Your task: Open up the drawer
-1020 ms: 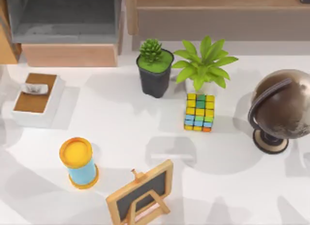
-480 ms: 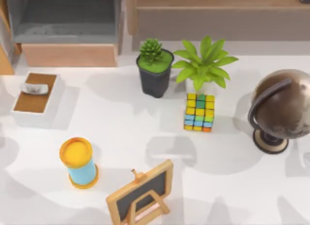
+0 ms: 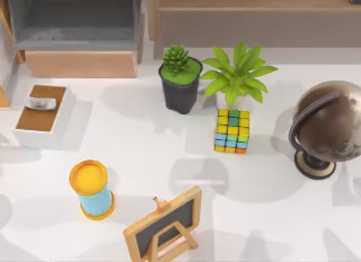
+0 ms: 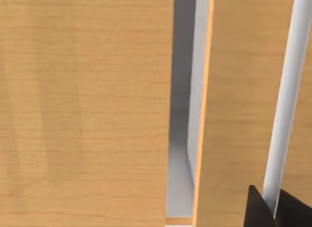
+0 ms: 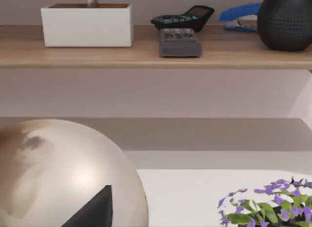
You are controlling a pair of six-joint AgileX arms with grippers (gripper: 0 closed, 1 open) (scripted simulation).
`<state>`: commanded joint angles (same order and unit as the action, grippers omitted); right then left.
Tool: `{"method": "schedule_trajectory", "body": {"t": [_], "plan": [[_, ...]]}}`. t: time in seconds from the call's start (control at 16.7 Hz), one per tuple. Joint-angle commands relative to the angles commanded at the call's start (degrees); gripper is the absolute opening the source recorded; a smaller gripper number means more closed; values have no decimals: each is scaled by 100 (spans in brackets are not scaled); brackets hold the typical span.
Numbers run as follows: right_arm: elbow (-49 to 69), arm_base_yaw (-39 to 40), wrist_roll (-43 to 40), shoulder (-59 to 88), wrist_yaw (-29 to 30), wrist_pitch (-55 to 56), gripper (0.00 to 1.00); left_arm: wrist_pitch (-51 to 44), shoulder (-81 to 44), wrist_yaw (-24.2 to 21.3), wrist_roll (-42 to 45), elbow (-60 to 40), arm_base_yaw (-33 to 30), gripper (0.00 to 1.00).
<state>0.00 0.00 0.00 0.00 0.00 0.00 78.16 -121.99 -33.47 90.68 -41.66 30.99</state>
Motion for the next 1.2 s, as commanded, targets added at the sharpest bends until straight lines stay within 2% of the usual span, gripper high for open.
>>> {"method": "schedule_trajectory", "body": {"t": [0.36,0.84,1.08,1.2], "plan": [[0,0,0,0,0,0,100,126,62,-92,34,172,78,0],[0,0,0,0,0,0,100,782,502,-760,63,1353,755,0],[0,0,0,0,0,0,100,818,537,-794,70,1386,792,0],[0,0,0,0,0,0,100,818,537,-794,70,1386,792,15]]}}
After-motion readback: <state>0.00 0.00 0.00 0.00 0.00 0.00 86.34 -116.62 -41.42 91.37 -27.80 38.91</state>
